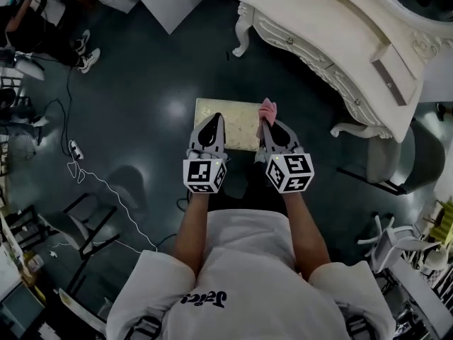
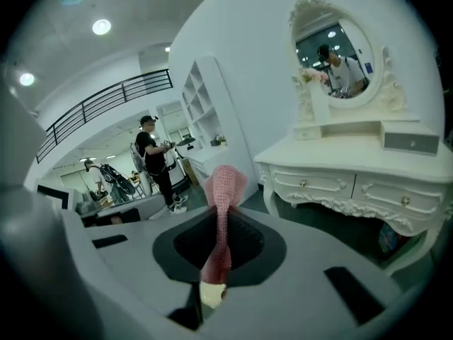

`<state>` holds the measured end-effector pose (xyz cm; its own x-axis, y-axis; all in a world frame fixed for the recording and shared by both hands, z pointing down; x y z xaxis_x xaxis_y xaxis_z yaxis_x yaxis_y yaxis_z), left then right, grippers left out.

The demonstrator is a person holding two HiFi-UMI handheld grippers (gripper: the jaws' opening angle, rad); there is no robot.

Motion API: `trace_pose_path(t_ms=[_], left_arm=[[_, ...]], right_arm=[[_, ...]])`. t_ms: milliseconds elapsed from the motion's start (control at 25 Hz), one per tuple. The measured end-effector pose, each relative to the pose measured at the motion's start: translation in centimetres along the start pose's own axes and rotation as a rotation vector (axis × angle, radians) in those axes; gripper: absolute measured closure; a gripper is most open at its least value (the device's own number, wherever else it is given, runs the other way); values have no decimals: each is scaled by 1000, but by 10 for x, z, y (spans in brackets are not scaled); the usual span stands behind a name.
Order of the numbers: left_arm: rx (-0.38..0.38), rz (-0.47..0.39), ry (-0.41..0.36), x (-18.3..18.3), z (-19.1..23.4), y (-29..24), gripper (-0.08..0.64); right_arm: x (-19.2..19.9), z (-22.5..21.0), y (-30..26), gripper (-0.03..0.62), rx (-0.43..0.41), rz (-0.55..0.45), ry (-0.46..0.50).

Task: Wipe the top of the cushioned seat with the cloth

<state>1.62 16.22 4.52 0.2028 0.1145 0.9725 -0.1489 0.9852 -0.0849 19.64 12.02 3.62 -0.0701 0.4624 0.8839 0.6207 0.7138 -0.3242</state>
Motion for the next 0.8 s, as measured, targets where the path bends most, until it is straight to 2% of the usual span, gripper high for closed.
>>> trace_pose_path(t_ms=[120, 280, 440, 560, 640, 800], left_arm=[[-10, 31, 15, 34, 24, -21, 549], [-8, 89, -34, 86, 79, -39, 549], [38, 143, -32, 130, 146, -41, 549], [107, 145, 25, 161, 193, -42, 549], [112, 151, 42, 182, 220, -45, 549], [97, 177, 29, 219, 262, -48, 549]], right_arm=[[46, -24, -37, 572, 9, 115, -33], [114, -31, -95, 572, 29, 244, -85], [179, -7, -156, 572, 46, 340, -148], [225, 17, -205, 572, 57, 400, -182], [254, 30, -238, 572, 59, 436, -204], [308, 52, -298, 572, 60, 519, -227]])
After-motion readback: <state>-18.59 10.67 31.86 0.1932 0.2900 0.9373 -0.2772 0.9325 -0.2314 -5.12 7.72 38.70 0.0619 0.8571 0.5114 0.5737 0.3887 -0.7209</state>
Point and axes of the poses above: the fingertips, and each gripper's own axes: y backward along the fingers, z to its left, x out of its underside, the point moved 7 cm from there along y, backward along the fingers, and after that the axes turned 9 degrees about -z, right-handed, at the moved point
